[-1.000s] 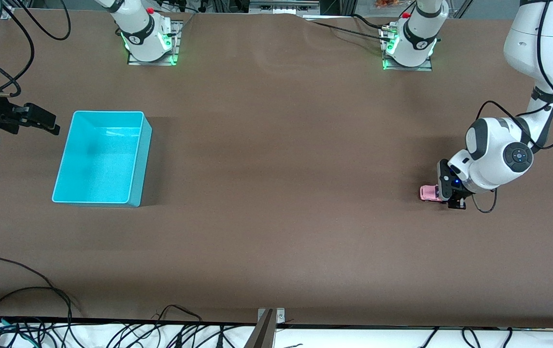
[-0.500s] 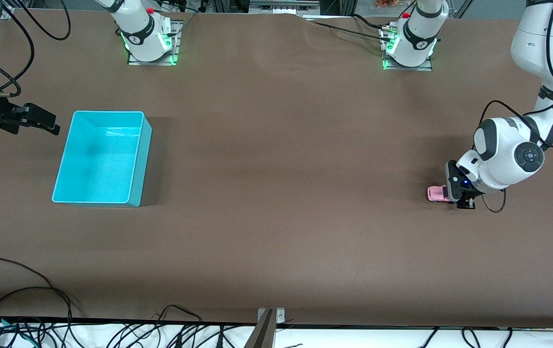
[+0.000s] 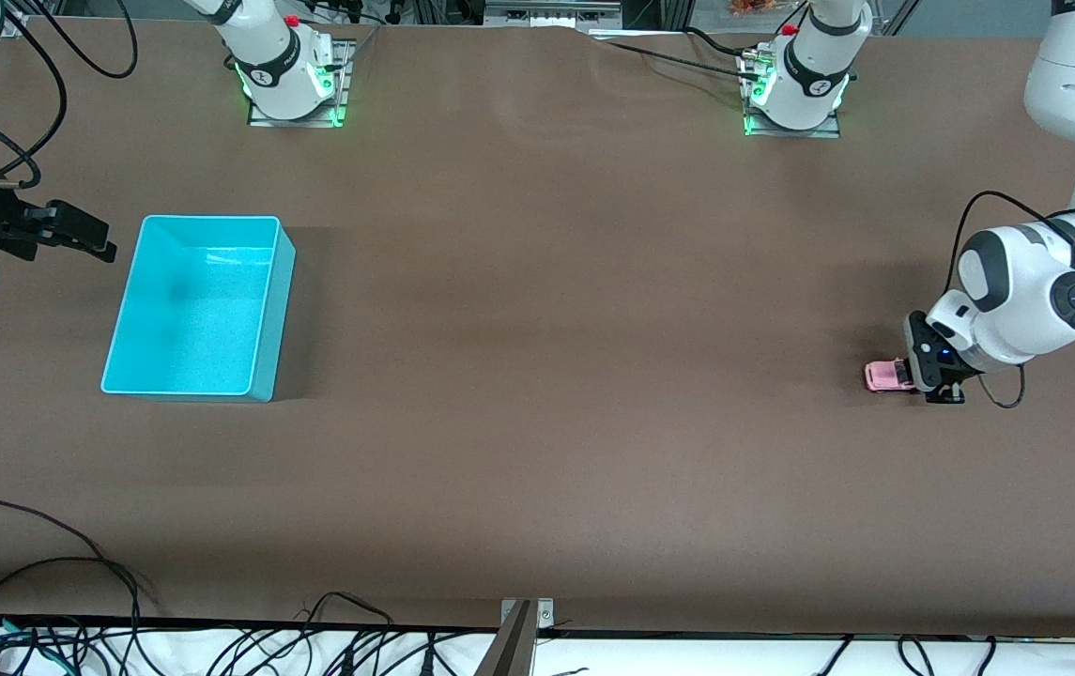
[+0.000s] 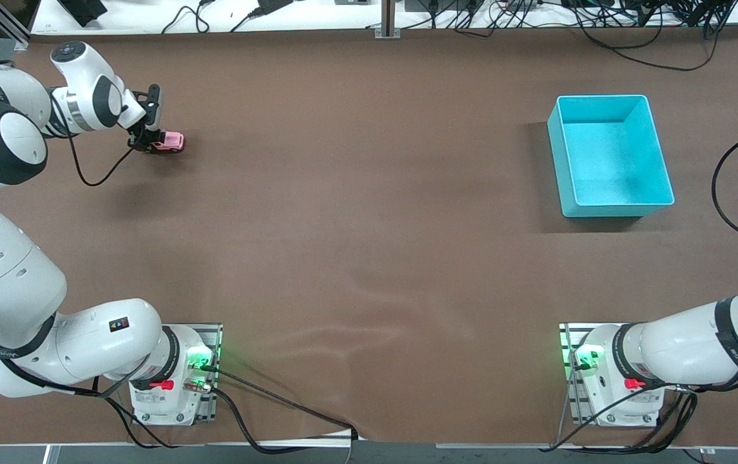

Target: Wind and store pink jeep toy

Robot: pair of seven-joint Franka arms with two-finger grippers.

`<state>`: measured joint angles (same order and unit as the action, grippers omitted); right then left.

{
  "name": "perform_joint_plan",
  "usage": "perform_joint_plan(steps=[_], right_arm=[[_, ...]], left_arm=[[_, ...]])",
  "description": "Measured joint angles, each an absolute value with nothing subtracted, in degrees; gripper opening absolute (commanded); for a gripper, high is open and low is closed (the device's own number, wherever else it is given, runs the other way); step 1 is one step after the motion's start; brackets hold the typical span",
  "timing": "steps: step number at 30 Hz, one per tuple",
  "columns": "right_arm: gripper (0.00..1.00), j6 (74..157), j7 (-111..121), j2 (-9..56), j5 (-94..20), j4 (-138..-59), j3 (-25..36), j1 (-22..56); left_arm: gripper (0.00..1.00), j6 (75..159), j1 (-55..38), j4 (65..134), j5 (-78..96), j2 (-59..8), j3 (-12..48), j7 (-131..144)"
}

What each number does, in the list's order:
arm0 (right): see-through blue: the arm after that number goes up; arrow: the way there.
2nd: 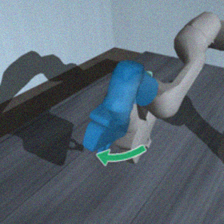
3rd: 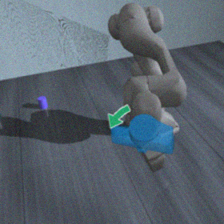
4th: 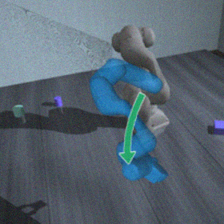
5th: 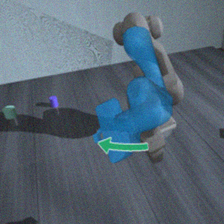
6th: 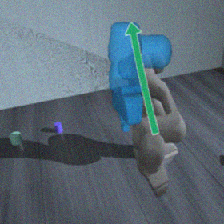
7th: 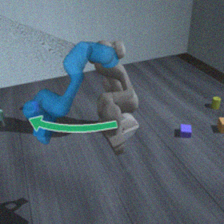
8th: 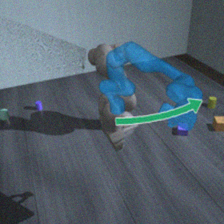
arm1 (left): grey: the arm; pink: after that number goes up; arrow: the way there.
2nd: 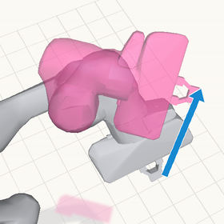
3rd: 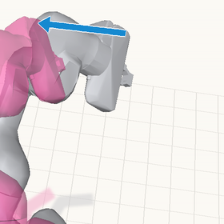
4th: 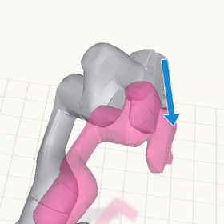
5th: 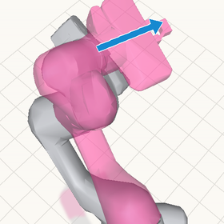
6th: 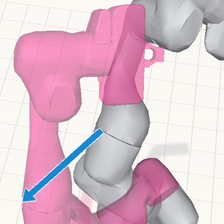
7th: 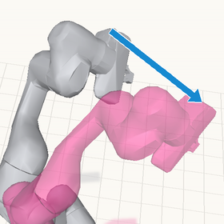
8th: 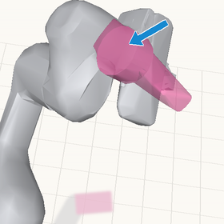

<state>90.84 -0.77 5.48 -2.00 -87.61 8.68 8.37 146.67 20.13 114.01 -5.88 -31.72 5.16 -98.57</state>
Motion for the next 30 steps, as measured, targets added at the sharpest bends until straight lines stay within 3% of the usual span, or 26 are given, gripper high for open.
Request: perform_joint_plan(steps=[24, 25, 26, 28, 29, 30], right_arm=[[1.0, 90.8, -0.8, 5.5, -2.0, -87.6, 8.7, 8.4], [1.0, 90.8, -0.8, 5.5, -2.0, -87.6, 8.7, 8.4], [1.0, 90.8, -0.8, 5.5, -2.0, -87.6, 8.7, 8.4], [1.0, 90.8, -0.8, 5.5, -2.0, -87.6, 8.7, 8.4], [1.0, 90.8, -0.8, 5.5, -2.0, -87.6, 8.7, 8.4], [1.0, 90.8, -0.8, 5.5, -2.0, -87.6, 8.7, 8.4]], left_arm=[[0.0, 146.2, 29.3, 108.1, -5.9, -35.2, 5.1, -111.3], [0.05, 146.2, 29.5, 107.9, -5.9, -35.3, 5.1, -111.6], [0.19, 146.2, 29.6, 107.8, -5.9, -35.4, 5.1, -111.7], [0.81, 146.1, 29.7, 107.6, -5.9, -35.5, 5.1, -111.9], [1.0, 146.0, 29.7, 107.5, -5.9, -35.6, 5.1, -111.9], [1.0, 145.8, 29.7, 107.4, -5.9, -35.6, 5.1, -112.0]])
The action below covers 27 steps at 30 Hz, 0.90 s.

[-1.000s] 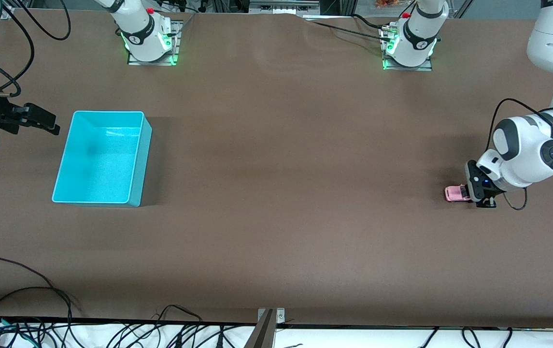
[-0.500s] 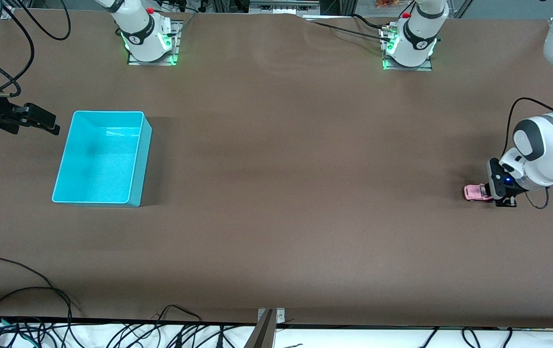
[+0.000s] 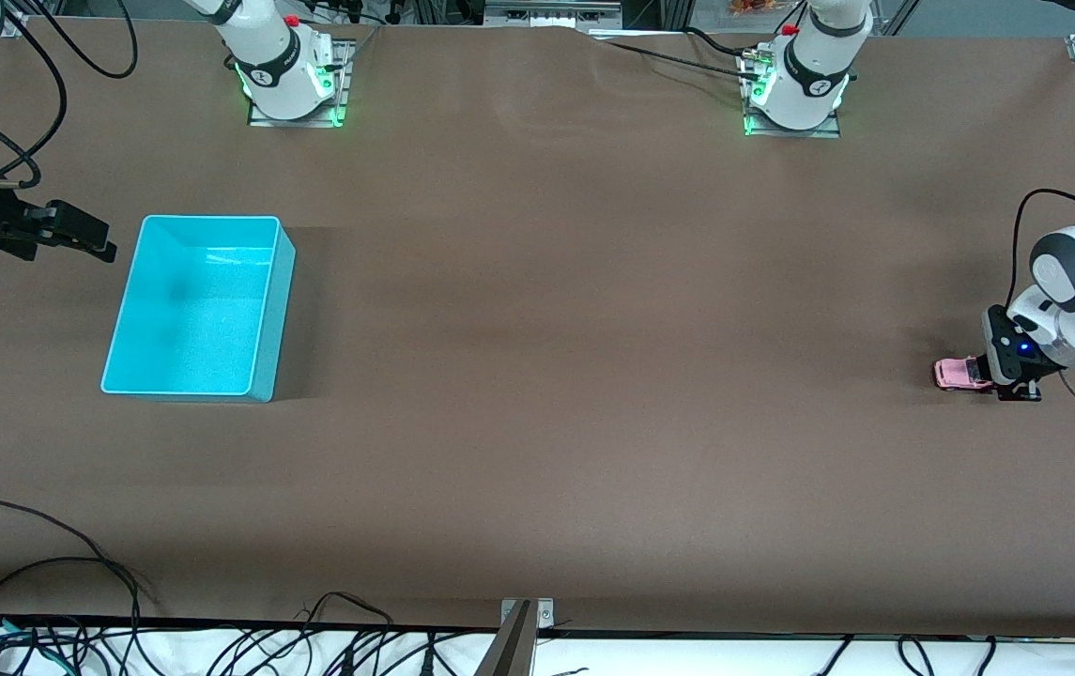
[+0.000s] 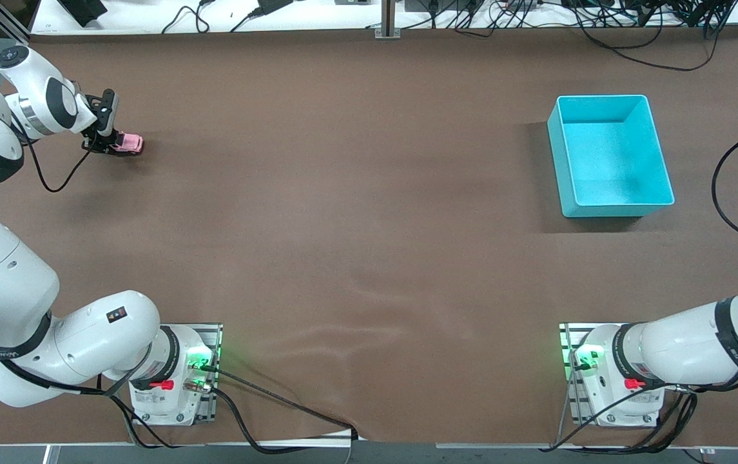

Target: Wind and store pink jeep toy

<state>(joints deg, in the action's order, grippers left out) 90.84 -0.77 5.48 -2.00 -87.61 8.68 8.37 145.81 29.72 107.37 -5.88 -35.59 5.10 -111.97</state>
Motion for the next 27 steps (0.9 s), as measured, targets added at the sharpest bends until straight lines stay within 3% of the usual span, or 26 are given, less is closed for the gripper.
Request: perform_joint_plan(steps=[12, 27], right_arm=[[1.0, 90.8, -0.8, 5.5, -2.0, -87.6, 8.7, 8.4], [1.0, 90.8, -0.8, 5.5, -2.0, -87.6, 8.7, 8.4]], left_arm=[[1.0, 140.0, 29.7, 105.5, -5.9, -36.1, 5.4, -111.4], [1.0, 122.5, 29.6, 103.8, -5.9, -25.6, 9.5, -95.5]])
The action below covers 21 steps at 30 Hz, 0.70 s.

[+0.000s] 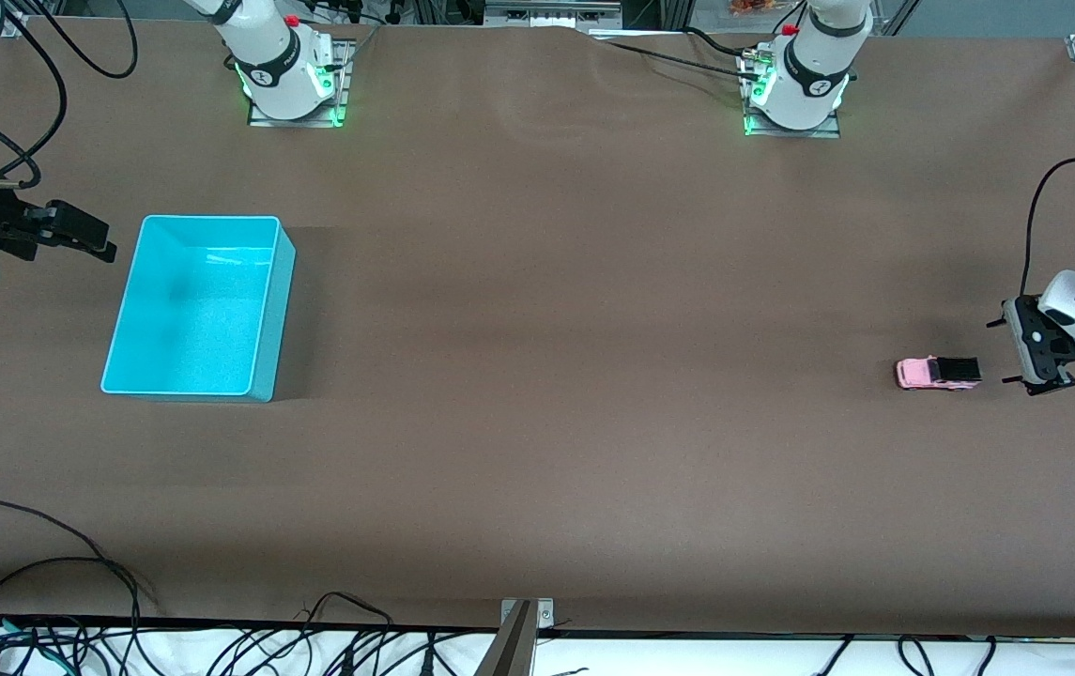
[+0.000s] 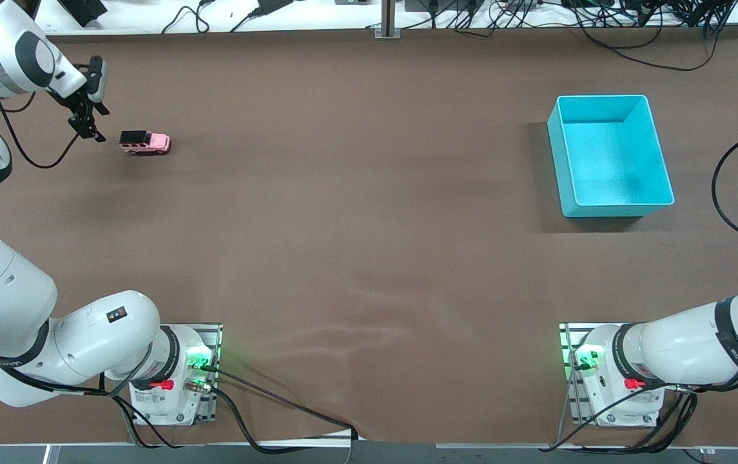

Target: Wind and store pink jeep toy

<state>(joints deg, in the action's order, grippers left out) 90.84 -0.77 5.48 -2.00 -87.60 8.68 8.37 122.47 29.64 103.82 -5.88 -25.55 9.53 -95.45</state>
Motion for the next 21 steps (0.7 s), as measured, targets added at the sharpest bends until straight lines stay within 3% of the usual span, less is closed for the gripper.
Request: perform_joint_plan(steps=[8, 21], right_arm=[[1.0, 90.8, -0.8, 5.5, -2.0, -87.6, 8.7, 8.4], [1.0, 90.8, -0.8, 5.5, -2.0, -87.6, 8.7, 8.4]], left_arm=[[1.0, 113.6, 29.5, 102.7, -5.9, -19.7, 14.7, -82.3], [1.0, 96.4, 29.4, 91.6, -5.9, -18.7, 25.1, -60.6]])
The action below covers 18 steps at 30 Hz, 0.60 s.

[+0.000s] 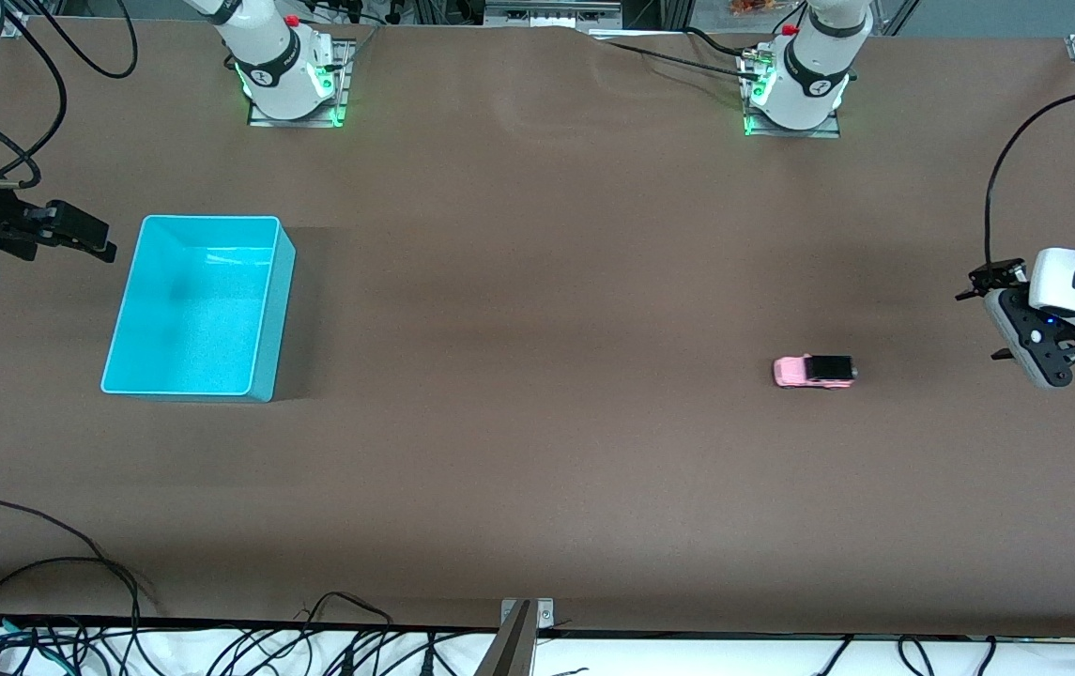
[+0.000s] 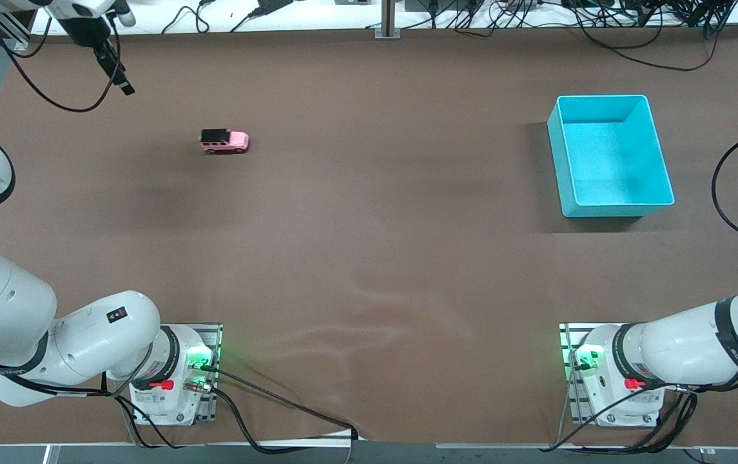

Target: Wind and store pink jeep toy

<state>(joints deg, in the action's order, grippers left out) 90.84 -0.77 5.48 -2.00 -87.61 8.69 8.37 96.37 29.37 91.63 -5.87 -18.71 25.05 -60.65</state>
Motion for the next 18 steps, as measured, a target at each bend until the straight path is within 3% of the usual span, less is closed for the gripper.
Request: perform_joint_plan(steps=[18], right_arm=[[1.0, 90.8, -0.8, 5.5, -2.0, -87.6, 8.7, 8.4]], left_arm=[[1.0, 89.5, 29.4, 84.6, -5.9, -17.6, 33.1, -39.2]])
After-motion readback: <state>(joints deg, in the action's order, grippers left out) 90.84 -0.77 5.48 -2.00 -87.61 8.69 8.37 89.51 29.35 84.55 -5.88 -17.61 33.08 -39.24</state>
